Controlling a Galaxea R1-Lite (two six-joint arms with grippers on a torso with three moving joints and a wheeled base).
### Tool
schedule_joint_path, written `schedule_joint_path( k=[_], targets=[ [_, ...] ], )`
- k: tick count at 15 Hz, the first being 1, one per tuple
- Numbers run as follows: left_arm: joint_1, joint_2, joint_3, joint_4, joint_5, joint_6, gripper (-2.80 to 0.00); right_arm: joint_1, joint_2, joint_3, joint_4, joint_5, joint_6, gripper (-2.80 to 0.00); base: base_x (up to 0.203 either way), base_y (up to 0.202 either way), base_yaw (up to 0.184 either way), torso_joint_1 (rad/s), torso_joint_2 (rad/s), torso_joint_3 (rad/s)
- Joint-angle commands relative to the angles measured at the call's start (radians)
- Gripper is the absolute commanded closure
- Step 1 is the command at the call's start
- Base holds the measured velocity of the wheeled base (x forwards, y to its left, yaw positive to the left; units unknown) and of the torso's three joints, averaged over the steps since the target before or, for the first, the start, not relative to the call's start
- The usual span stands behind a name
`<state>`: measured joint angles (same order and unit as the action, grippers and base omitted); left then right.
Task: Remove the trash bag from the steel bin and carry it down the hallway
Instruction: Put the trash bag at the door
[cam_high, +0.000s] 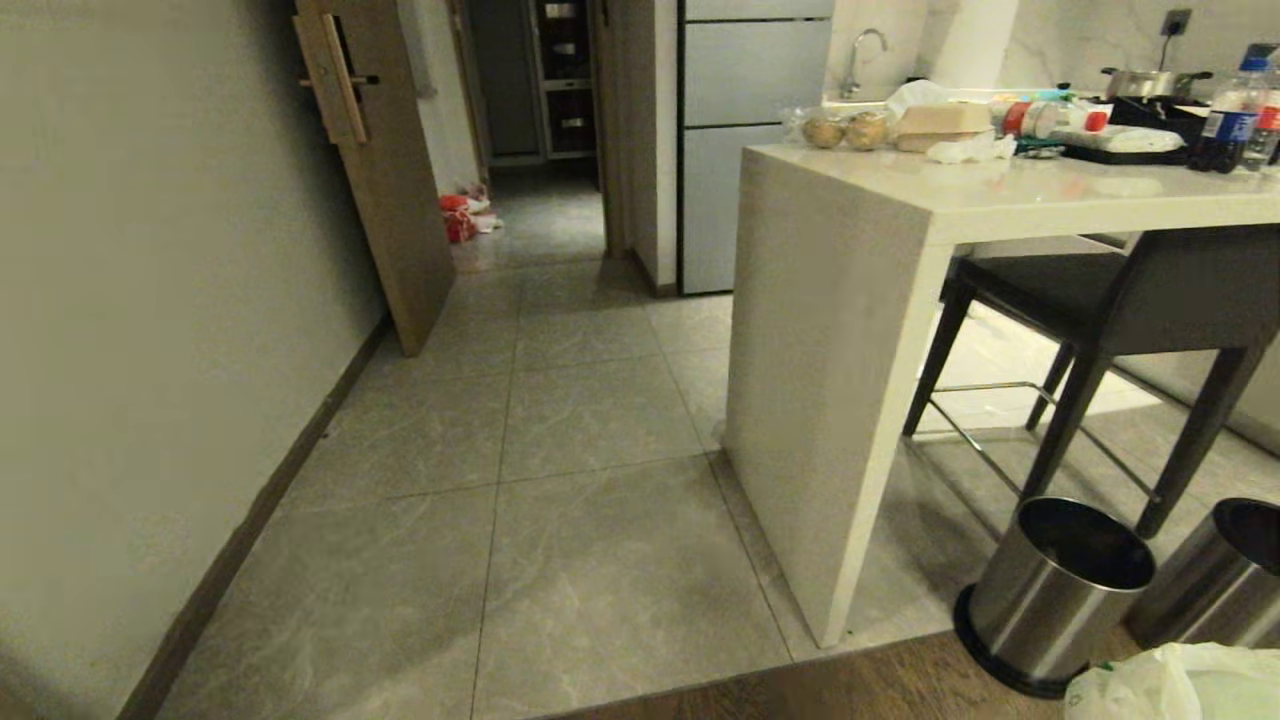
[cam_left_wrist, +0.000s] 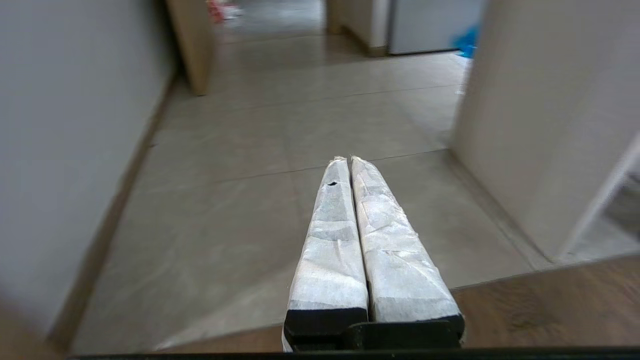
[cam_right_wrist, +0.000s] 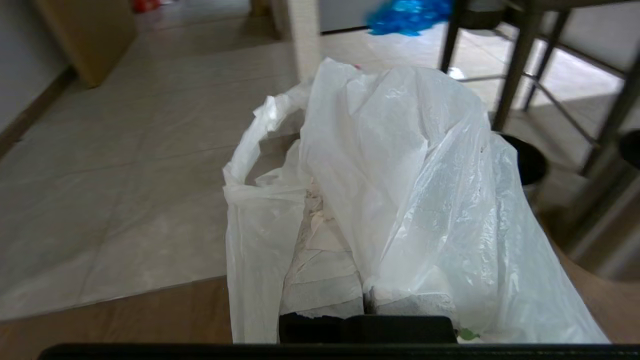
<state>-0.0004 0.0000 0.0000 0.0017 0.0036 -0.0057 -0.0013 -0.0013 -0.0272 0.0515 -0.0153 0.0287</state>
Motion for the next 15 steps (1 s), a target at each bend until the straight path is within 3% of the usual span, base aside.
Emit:
schedule_joint_path(
  k=[1,9,15],
  targets=[
    [0.0,0.002,0.0,0.0,0.001,0.0,0.0,0.001,0.001,0.0,0.001,0.0,0.0,0.0,0.004,0.0,-0.09,0.002,0.0,0.002],
    [0.0,0.002,0.002,0.0,0.0,0.0,0.0,0.001,0.002,-0.002,0.008,-0.002,0.0,0.0,0.002,0.002,-0.01,0.0,0.0,0.001],
    [0.0,0.002,0.002,0.0,0.0,0.0,0.0,0.0,0.001,0.0,0.001,0.0,0.001,0.0,-0.002,-0.009,0.154,0.001,0.0,0.003]
  ],
)
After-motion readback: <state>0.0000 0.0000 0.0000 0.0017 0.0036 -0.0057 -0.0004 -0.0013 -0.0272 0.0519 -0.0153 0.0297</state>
